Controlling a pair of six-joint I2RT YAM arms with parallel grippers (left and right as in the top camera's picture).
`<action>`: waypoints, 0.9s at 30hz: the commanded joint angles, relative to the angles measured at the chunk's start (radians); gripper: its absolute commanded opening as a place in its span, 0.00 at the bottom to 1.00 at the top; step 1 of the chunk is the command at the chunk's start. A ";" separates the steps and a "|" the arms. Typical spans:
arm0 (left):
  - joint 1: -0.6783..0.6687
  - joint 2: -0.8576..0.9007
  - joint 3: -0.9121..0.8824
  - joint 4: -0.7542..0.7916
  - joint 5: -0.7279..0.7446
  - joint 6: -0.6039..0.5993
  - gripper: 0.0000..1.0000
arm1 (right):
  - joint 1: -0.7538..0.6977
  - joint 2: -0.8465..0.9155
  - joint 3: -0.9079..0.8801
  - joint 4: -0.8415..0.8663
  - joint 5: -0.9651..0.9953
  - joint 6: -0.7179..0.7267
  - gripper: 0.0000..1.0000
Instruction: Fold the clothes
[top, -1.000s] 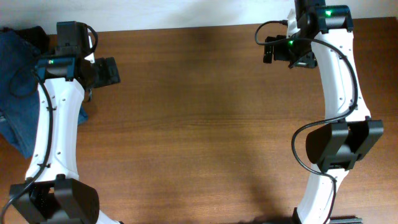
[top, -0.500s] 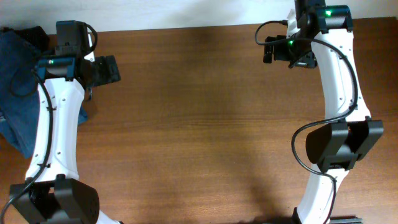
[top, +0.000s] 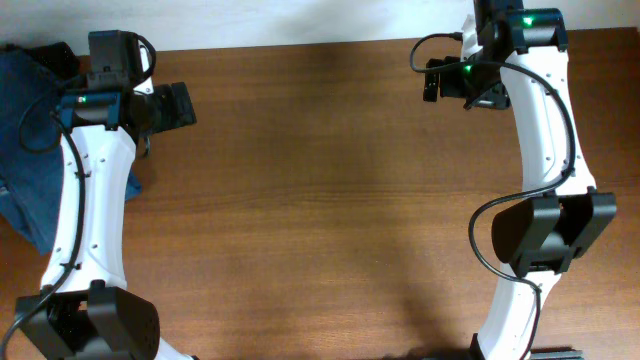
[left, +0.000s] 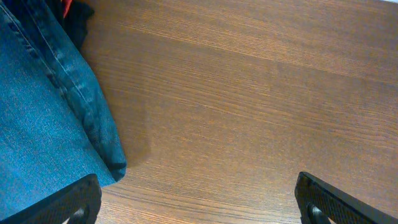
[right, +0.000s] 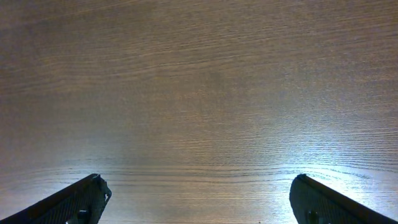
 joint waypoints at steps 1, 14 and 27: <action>0.006 -0.010 -0.002 0.002 0.015 -0.010 0.99 | -0.005 -0.018 -0.005 0.000 0.009 -0.006 0.99; 0.006 -0.010 -0.002 0.002 0.015 -0.009 0.99 | 0.107 -0.509 -0.005 0.000 0.009 -0.008 0.99; 0.006 -0.010 -0.002 0.002 0.015 -0.009 0.99 | 0.250 -1.148 -0.496 0.383 0.289 -0.045 0.99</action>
